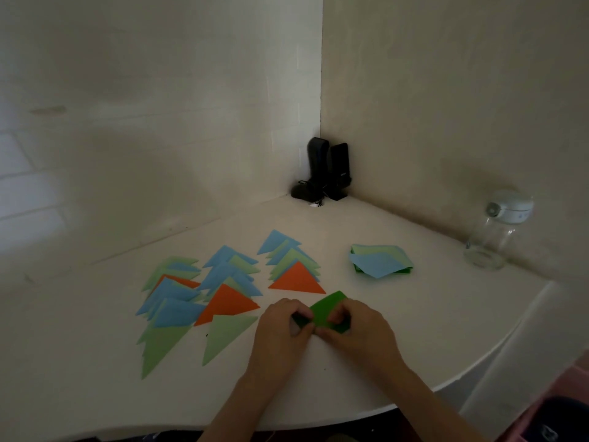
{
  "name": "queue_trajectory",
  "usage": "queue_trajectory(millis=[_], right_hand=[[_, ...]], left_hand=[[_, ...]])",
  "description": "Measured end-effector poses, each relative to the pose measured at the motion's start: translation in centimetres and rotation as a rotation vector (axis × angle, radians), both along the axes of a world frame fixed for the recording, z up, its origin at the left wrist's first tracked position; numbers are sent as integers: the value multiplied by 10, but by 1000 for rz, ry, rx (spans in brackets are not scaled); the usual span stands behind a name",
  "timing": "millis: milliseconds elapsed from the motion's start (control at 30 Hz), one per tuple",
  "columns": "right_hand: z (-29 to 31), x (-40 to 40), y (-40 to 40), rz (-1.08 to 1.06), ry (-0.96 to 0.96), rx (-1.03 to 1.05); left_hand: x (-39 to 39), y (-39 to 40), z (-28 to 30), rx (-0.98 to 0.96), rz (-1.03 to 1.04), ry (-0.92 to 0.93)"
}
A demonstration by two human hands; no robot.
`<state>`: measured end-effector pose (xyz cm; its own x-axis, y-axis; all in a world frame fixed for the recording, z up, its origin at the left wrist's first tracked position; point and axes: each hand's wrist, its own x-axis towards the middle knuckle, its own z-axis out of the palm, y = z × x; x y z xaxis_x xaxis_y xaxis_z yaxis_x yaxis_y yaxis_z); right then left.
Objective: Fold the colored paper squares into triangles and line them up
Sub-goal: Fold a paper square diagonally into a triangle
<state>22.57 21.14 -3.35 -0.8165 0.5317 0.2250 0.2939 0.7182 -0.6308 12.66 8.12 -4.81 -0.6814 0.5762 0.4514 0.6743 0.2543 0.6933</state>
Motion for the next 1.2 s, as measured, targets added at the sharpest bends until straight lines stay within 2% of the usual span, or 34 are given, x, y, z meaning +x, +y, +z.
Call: queue_trajectory(millis=[167,500,667,833,1000,1200], right_hand=[[10,-5,11,33,-79,-137],[24,3,18,167,-158,-180],[16,-3,5,62,-163,-76],[14,-4,1,21,-216,1],[26,0,8,142,-217,-24],[21,15,15,224,-1,-28]], left_hand=[[-3,-4,3,8,-10,-55],[-9,-18,7,13,-83,-62],[-5,-25,9,-9,-140,-110],[-4,-26,6,-59,-158,4],[0,-20,7,-74,-187,176],[11,-16,8,-124,-99,274]])
